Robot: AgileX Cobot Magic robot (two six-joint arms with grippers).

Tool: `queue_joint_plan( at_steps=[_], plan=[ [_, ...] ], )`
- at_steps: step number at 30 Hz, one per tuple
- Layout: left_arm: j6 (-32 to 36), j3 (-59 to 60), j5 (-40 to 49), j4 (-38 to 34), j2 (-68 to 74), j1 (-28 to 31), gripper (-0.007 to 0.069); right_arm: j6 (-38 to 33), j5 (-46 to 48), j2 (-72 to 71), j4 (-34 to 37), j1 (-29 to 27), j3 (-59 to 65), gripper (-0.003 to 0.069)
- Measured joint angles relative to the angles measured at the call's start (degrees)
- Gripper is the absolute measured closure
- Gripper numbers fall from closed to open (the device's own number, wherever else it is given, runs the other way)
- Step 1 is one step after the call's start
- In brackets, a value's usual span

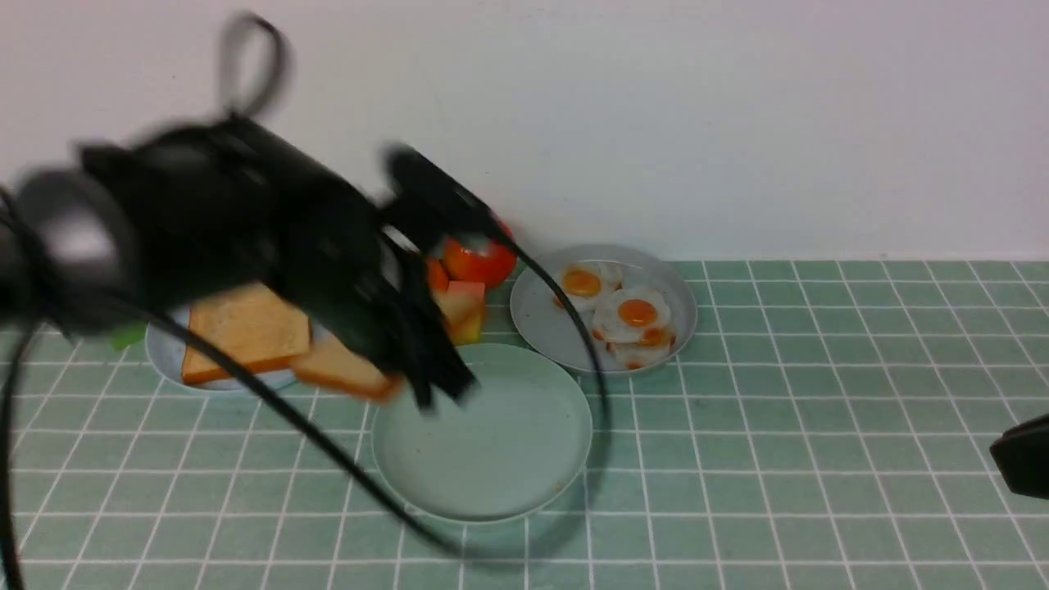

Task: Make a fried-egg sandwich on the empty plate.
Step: Use the left arm to put a slice of bread into the empty plate in the middle, then use the right arm to grab a fried egg

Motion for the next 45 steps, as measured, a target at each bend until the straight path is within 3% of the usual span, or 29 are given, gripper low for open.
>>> queue_joint_plan(
  at_steps=[5,12,16,19,24,27,29,31,36,38,45],
  plan=[
    [-0.83,0.94,-3.06,2.57,3.97,-5.39,0.0592,-0.14,-0.05,0.00,-0.06,0.00,0.00,0.0575],
    [-1.28,0.94,-6.88,3.99,8.25,-5.63,0.0587,-0.14,0.51,0.00,-0.07,0.00,0.00,0.0568],
    [-1.33,0.94,-7.56,4.01,8.55,-5.63,0.0529,0.07,0.94,0.00,-0.07,0.00,0.00,0.0547],
    [-1.33,0.94,-7.76,4.05,8.55,-5.63,0.0419,1.16,0.25,0.12,-0.12,0.00,0.00,0.0498],
    [-3.69,0.94,-6.42,4.14,6.60,-6.35,0.0159,2.13,-5.29,2.43,-0.18,0.00,0.00,0.0351],
    [-7.12,0.48,-4.34,4.14,2.45,-7.64,0.0114,3.52,-8.95,4.75,-0.12,0.00,0.00,0.0319],
    [-11.97,0.03,-3.42,3.97,-3.02,-8.30,0.0148,4.68,-11.57,7.98,0.13,0.00,0.00,0.0309],
    [-16.45,-0.04,-2.89,3.90,-9.05,-8.47,0.0233,5.10,-13.57,10.62,0.20,0.00,-0.06,0.0307],
    [-25.85,5.68,-2.94,4.12,-26.19,-6.97,0.0568,5.30,-17.20,22.91,0.20,-0.08,-3.53,0.0304],
    [-27.85,11.63,-4.32,4.18,-33.61,-6.81,0.0638,5.30,-17.31,29.21,0.35,-0.93,-7.18,0.0304],
    [-34.21,29.89,-7.81,4.25,-54.96,-6.81,0.0638,1.70,-17.32,45.60,1.92,-4.81,-18.47,0.0304]
  ],
)
